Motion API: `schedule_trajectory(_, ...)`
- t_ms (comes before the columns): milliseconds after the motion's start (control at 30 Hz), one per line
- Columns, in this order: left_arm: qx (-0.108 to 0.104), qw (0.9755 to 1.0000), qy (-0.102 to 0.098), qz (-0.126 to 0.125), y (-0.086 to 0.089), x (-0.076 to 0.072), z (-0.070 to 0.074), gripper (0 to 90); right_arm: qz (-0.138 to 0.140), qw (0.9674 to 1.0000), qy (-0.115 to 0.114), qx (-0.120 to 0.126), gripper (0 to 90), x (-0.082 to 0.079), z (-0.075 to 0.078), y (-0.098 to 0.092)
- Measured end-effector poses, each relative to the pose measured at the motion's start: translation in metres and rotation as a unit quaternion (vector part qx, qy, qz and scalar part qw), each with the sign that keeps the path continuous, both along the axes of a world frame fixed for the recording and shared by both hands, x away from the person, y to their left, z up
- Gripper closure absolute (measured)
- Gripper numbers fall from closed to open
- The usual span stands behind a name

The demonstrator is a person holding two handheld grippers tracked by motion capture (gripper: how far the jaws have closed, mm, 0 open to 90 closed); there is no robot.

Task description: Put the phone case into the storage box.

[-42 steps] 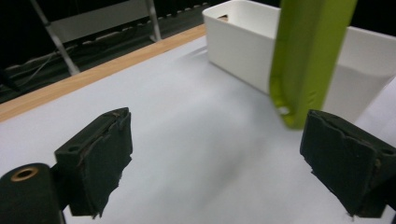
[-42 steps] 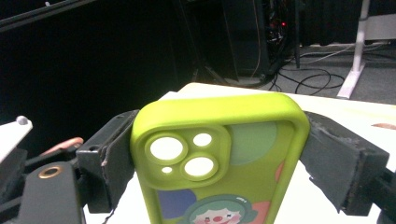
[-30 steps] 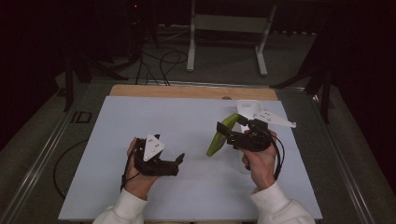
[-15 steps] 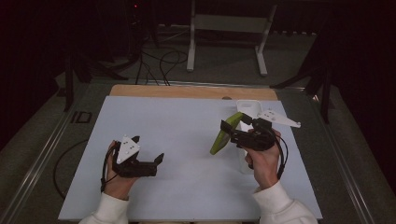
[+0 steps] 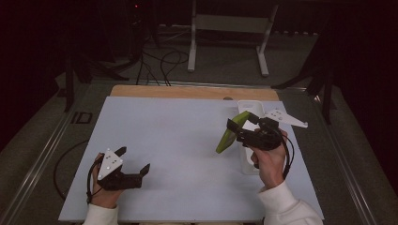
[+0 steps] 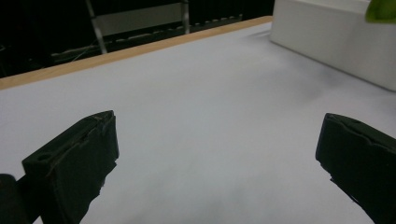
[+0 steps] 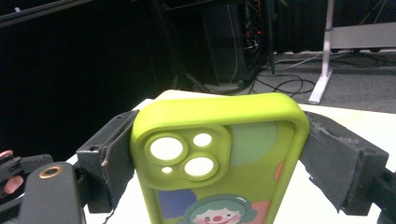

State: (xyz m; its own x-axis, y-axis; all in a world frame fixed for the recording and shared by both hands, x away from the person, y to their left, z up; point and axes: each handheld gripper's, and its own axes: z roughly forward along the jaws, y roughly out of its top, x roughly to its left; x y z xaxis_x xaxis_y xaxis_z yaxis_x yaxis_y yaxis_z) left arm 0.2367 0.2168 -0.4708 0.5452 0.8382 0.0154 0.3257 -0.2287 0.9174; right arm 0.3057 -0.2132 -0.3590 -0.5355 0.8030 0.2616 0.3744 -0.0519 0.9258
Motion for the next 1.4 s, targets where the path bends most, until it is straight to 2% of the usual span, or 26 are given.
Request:
schedule_trajectory(100,-0.007,1.0000,-0.002,0.003,0.006,-0.003,-0.004,0.0,-0.003,1.0000,-0.001,-0.002,16.3,0.001,0.001,-0.002)
schedule_trajectory(300,-0.005,0.9999,-0.005,0.011,0.012,-0.007,-0.009,0.0,-0.009,0.9999,-0.003,-0.005,16.3,0.002,0.003,-0.005)
schedule_trajectory(900,-0.011,0.9996,-0.012,0.021,0.022,-0.018,-0.014,0.0,-0.043,0.9989,-0.012,-0.015,16.3,0.012,0.011,-0.017)
schedule_trajectory(1400,-0.014,0.9993,-0.016,0.033,0.026,-0.020,-0.014,0.0,-0.093,0.9952,-0.013,-0.028,16.3,0.028,0.017,-0.027)
